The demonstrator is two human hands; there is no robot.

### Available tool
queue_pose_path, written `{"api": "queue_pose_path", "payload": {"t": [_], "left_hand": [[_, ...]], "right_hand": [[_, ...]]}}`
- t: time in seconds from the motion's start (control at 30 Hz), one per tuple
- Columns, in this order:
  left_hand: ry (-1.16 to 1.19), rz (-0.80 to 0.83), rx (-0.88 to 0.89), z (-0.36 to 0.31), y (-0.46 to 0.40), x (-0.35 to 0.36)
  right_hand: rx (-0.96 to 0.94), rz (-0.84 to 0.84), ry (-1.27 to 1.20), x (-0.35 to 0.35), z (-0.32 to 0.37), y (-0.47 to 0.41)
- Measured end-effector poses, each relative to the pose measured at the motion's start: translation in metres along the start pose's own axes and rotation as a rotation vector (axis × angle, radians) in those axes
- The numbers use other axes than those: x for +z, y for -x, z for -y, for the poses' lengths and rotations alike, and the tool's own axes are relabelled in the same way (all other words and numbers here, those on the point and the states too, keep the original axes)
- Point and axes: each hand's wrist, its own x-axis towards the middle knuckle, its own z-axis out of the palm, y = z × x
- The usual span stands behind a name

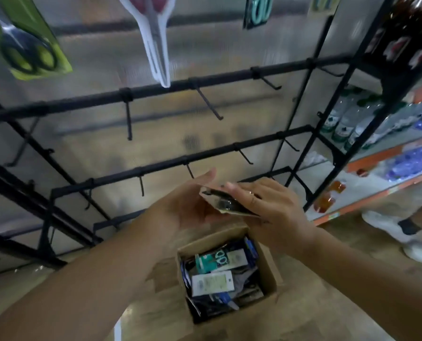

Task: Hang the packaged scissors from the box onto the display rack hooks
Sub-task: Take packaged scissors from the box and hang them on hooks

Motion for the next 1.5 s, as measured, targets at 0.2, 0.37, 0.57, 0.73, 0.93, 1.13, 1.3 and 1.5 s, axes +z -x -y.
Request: {"api": "queue_pose_path", "payload": {"t": [0.2, 0.37, 0.57, 0.73, 0.93, 1.13, 1.3, 1.5], "left_hand": [[-0.109, 0.071, 0.070, -0.015, 0.042, 0.007], [-0.090, 0.069, 0.100, -0.034, 0.059, 0.022], [0.111, 0.133, 0.282, -0.047, 0.064, 0.046], [0.018, -0.171, 0.491, -0.051, 0.061, 0.050], [0.016, -0.192, 0.689, -0.061, 0.067, 0.055], [0.085, -0.231, 0.771, -0.076, 0.084, 0.038], [0.079, -0.365, 0.803, -0.074, 0.113, 0.008], [0.051, -0.583, 1.004, -0.057, 0.178, -0.024]], "right_hand": [[-0.185, -0.024, 0.018, -0.022, 0.036, -0.030], [-0.187, 0.060, 0.100, -0.050, 0.045, -0.048], [-0.047, 0.411, 0.309, -0.080, 0.021, -0.047], [0.526, 0.653, -0.092, -0.094, -0.004, -0.036], [1.122, 0.099, -0.879, -0.068, -0.007, -0.071], [1.116, -0.098, -1.020, -0.044, -0.004, -0.098], [1.059, -0.106, -1.122, -0.024, -0.001, -0.117], [1.004, 0.015, -1.159, 0.004, 0.019, -0.146]]}}
